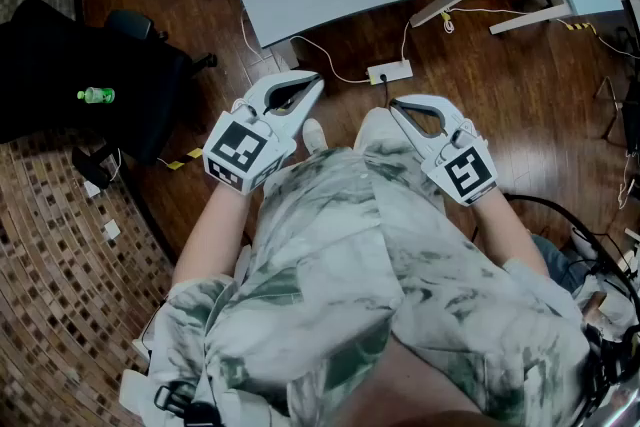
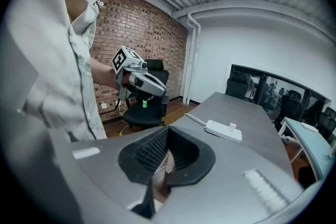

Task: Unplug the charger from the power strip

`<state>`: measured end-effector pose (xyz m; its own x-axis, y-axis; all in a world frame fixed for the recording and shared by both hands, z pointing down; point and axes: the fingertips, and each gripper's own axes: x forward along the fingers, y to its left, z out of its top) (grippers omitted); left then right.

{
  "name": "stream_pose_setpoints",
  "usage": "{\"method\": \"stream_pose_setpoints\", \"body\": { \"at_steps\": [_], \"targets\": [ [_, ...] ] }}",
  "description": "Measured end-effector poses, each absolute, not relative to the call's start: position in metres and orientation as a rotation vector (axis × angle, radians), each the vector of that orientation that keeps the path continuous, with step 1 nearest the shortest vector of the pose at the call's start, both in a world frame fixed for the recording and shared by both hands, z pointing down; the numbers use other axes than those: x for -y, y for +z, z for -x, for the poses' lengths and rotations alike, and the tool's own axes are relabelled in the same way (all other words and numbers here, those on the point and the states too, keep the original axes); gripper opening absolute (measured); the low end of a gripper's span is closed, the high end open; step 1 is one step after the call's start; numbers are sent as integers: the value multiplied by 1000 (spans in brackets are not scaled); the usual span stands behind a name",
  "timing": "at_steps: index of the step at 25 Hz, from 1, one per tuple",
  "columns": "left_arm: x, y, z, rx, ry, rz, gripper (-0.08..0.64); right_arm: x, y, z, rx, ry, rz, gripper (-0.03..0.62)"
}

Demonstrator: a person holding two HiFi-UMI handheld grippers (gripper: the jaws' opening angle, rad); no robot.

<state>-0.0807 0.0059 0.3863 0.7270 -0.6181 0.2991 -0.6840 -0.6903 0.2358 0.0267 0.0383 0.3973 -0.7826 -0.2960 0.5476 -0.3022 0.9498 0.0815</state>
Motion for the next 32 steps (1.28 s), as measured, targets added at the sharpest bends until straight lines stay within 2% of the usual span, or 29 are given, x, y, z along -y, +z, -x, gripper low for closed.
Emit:
{"method": "stream_pose_setpoints", "body": {
  "at_steps": [9, 21, 32],
  "targets": [
    [127, 443, 85, 1065, 440, -2518, 5, 103, 437, -6, 2480, -48, -283, 9],
    [291, 549, 82, 1133, 780, -2333, 5, 295, 516, 23, 2330, -338, 122, 74],
    [332, 623, 71, 946, 985, -2196, 2, 338, 604, 68, 2085, -415, 501, 144]
  ]
}}
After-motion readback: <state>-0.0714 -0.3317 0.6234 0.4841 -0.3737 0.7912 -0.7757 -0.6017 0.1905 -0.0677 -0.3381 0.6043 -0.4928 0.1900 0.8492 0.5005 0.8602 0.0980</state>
